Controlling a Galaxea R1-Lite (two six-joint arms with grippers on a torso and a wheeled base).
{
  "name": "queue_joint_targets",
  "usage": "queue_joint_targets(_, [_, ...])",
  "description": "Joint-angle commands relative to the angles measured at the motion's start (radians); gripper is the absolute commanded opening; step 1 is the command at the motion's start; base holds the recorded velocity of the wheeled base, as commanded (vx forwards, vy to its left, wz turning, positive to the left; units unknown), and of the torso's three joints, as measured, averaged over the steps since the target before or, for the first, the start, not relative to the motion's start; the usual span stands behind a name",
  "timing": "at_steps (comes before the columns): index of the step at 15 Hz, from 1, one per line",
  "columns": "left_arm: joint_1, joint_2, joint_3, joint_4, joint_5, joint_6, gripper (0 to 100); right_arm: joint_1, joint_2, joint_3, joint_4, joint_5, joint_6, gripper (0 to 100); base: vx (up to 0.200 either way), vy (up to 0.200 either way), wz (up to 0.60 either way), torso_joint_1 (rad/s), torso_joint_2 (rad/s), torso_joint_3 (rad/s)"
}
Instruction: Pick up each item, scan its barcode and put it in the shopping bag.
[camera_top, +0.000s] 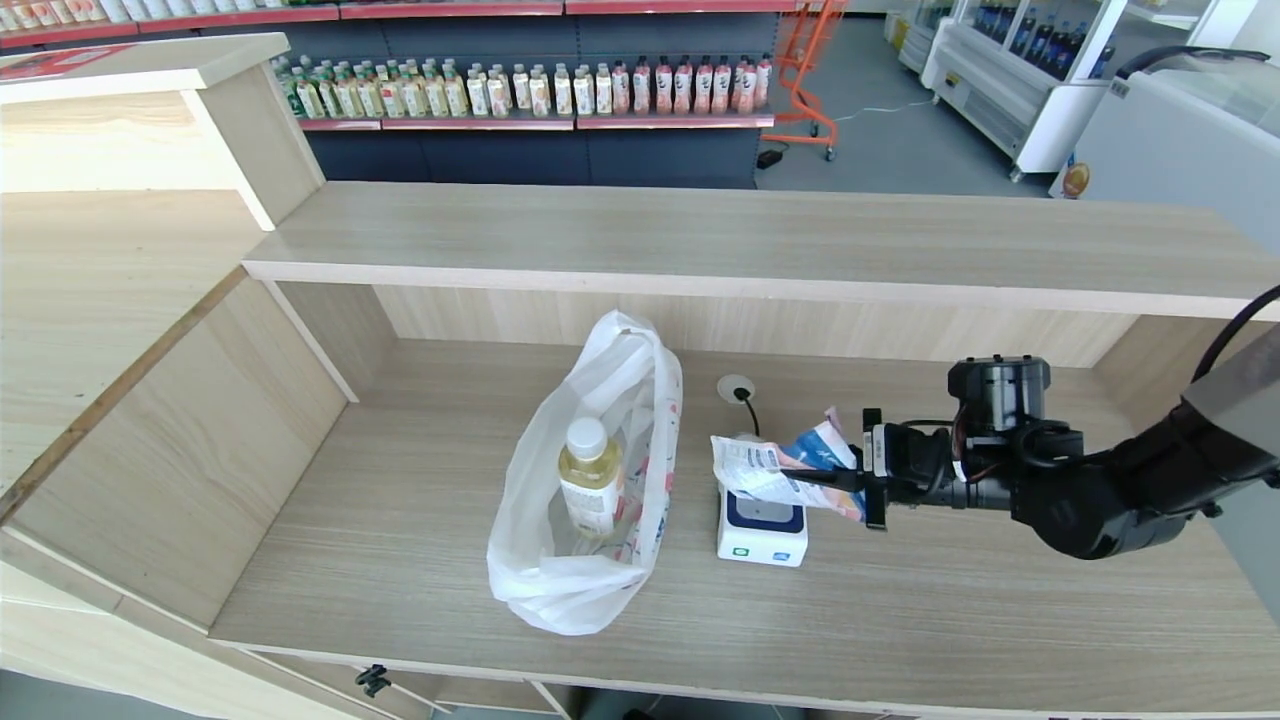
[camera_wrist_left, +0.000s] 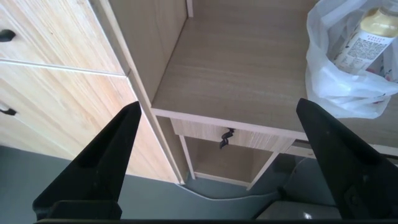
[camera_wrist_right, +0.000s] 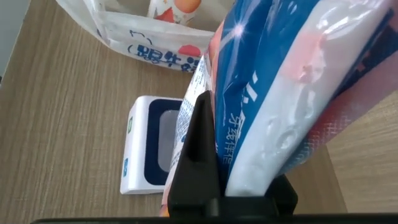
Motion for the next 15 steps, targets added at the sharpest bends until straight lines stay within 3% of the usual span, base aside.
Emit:
queue_joint_targets(1, [0.000, 0.000, 0.000, 0.000, 0.001, 0.000, 100, -0.002, -0.074, 0.002, -0.002, 0.005, 0.089, 0, 0.000, 0.000, 0.00, 0.000, 0.00, 0.000])
queue_joint_targets(2, [0.000, 0.000, 0.000, 0.000, 0.001, 0.000, 100, -0.005, -0.136, 0.010, 0.000, 0.011, 0.217, 0, 0.000, 0.000, 0.00, 0.000, 0.00, 0.000])
queue_joint_targets(4, [0.000, 0.000, 0.000, 0.000, 0.001, 0.000, 100, -0.006, -0.307, 0.048, 0.001, -0.012, 0.600, 0, 0.000, 0.000, 0.00, 0.000, 0.00, 0.000])
queue_joint_targets(6, [0.000, 0.000, 0.000, 0.000, 0.001, 0.000, 100, 0.020, -0.397, 0.063, 0.005, -0.152, 0.921, 0, 0.000, 0.000, 0.00, 0.000, 0.00, 0.000])
queue_joint_targets(8, [0.000, 0.000, 0.000, 0.000, 0.001, 0.000, 100, 0.063, -0.368, 0.051, 0.005, -0.247, 1.036, 0, 0.000, 0.000, 0.00, 0.000, 0.00, 0.000])
queue_joint_targets(11, [0.000, 0.000, 0.000, 0.000, 0.001, 0.000, 100, 0.179, -0.282, 0.040, 0.000, -0.296, 1.182, 0, 0.000, 0.000, 0.00, 0.000, 0.00, 0.000])
queue_joint_targets(15, [0.000, 0.000, 0.000, 0.000, 0.001, 0.000, 100, 0.238, -0.095, -0.125, -0.005, -0.357, 1.198, 0, 0.000, 0.000, 0.00, 0.000, 0.00, 0.000])
